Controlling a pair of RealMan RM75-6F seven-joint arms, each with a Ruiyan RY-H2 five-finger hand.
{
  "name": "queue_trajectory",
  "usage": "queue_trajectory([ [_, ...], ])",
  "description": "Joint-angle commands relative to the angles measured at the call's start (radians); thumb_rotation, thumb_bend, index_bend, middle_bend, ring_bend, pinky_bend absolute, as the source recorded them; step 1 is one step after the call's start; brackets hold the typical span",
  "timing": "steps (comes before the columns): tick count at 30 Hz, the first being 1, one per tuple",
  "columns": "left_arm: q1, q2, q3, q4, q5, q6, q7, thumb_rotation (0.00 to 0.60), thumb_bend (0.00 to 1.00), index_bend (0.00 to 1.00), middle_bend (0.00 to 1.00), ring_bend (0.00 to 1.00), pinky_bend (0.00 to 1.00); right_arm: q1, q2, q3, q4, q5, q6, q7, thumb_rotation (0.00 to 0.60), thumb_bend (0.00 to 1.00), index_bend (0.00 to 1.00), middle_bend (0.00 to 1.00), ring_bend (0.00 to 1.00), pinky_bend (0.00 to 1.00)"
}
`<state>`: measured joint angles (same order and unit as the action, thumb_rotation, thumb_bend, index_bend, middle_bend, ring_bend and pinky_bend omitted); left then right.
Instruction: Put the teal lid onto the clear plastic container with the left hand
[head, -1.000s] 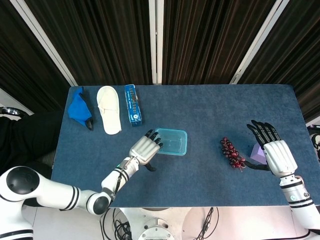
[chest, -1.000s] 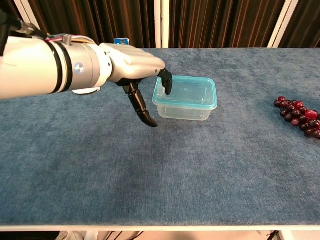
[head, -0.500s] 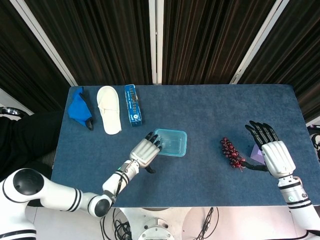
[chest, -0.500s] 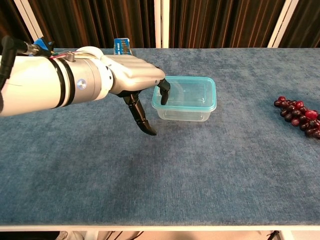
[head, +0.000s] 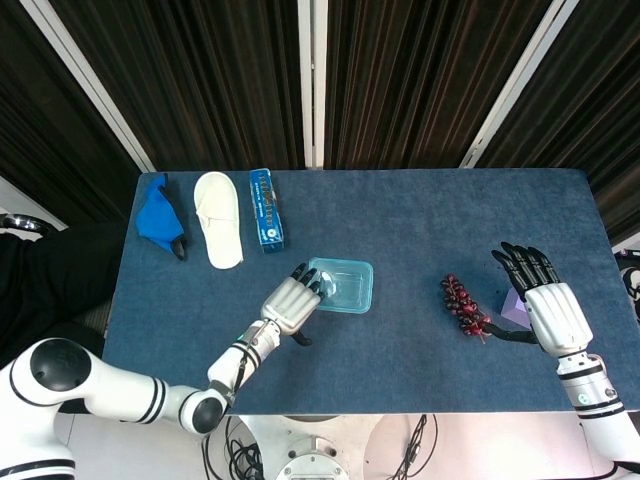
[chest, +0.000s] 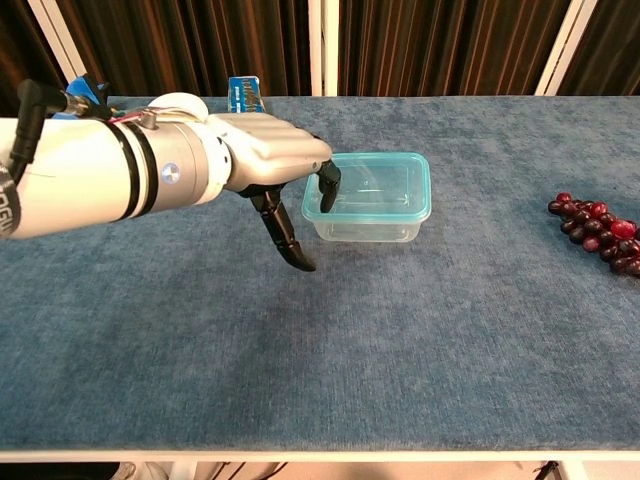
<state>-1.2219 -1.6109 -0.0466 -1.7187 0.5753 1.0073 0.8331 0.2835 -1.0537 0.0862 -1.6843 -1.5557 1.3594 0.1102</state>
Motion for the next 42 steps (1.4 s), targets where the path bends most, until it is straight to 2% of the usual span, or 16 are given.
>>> queue_trajectory([
  [1, 0.007, 0.008, -0.018, -0.019, 0.046, 0.018, -0.017, 0.400, 0.00, 0.33, 0.18, 0.00, 0.00, -0.001, -0.001, 0.000, 0.001, -0.001, 0.001, 0.001, 0.600, 0.00, 0.00, 0.00, 0.00, 0.00],
  [5, 0.011, 0.002, -0.039, -0.022, 0.130, 0.027, -0.044, 0.399, 0.00, 0.32, 0.18, 0.00, 0.01, -0.003, -0.002, 0.000, 0.003, -0.001, 0.005, 0.003, 0.600, 0.00, 0.00, 0.00, 0.00, 0.00],
  [9, -0.001, -0.033, -0.061, 0.016, 0.169, 0.003, -0.060, 0.401, 0.00, 0.31, 0.17, 0.00, 0.01, -0.006, -0.001, -0.001, 0.004, 0.002, 0.006, 0.005, 0.600, 0.00, 0.00, 0.00, 0.00, 0.00],
  [22, -0.061, -0.139, -0.087, 0.156, 0.064, -0.064, 0.001, 0.408, 0.00, 0.28, 0.15, 0.00, 0.01, -0.015, -0.001, -0.002, 0.021, 0.006, 0.012, 0.026, 0.600, 0.00, 0.00, 0.00, 0.00, 0.00],
  [36, -0.064, -0.153, -0.082, 0.165, 0.024, -0.062, 0.022, 0.407, 0.00, 0.29, 0.15, 0.00, 0.01, -0.012, -0.004, 0.001, 0.029, 0.008, 0.006, 0.032, 0.600, 0.00, 0.00, 0.00, 0.00, 0.00],
  [42, -0.029, -0.107, -0.104, 0.115, 0.080, -0.031, -0.043, 0.412, 0.00, 0.29, 0.15, 0.00, 0.01, -0.019, 0.005, 0.003, 0.022, 0.006, 0.020, 0.032, 0.600, 0.00, 0.00, 0.00, 0.00, 0.00],
])
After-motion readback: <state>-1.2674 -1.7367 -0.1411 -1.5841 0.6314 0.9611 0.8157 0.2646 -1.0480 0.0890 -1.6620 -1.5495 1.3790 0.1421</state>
